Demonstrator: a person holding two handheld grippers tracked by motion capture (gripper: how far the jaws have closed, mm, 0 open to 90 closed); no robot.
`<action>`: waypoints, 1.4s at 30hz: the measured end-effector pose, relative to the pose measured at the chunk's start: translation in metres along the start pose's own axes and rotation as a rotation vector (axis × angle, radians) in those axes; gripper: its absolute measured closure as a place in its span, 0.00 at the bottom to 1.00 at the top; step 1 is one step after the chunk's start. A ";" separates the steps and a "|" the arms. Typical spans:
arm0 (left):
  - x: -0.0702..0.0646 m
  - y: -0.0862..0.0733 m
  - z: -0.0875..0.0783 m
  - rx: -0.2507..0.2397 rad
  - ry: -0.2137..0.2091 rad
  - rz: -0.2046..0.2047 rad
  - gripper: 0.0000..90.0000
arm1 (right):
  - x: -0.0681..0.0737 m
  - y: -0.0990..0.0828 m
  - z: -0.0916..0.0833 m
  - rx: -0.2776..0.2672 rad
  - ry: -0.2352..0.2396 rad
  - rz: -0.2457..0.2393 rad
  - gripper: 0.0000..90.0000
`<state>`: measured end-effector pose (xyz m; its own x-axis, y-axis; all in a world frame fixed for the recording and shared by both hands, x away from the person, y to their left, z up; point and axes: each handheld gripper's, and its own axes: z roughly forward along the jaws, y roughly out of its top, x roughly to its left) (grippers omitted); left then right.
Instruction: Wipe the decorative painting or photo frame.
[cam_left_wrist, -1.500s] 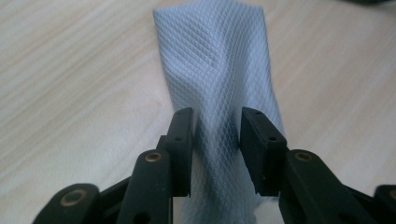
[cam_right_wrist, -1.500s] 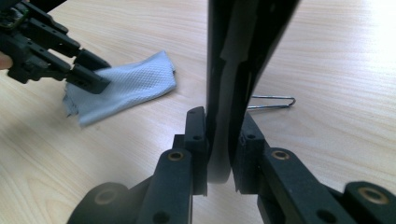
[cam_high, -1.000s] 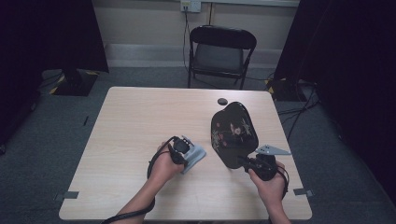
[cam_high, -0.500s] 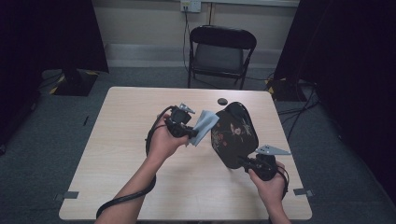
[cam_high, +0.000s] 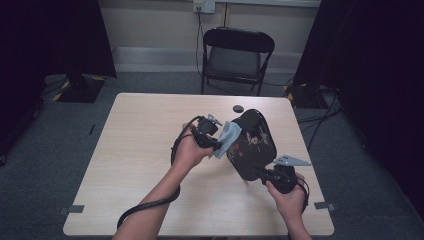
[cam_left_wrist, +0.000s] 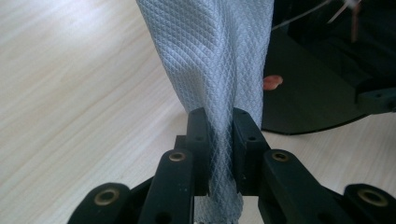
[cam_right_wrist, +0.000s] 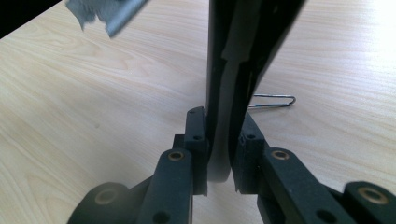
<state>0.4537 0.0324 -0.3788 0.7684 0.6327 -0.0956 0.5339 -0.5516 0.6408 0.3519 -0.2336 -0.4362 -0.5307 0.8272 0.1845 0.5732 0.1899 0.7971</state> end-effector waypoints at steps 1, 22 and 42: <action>0.000 0.000 0.000 0.000 0.000 0.000 0.88 | 0.000 0.000 0.000 0.000 0.000 0.000 0.88; -0.005 -0.064 0.055 0.178 -0.053 -0.063 0.89 | 0.000 0.001 0.001 0.002 -0.002 -0.002 0.88; -0.004 0.018 -0.055 -0.051 -0.010 0.017 0.88 | 0.001 0.001 0.001 0.004 -0.003 0.001 0.88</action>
<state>0.4409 0.0494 -0.3253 0.7808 0.6179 -0.0921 0.5024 -0.5333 0.6806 0.3530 -0.2319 -0.4358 -0.5284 0.8290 0.1833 0.5760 0.1914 0.7947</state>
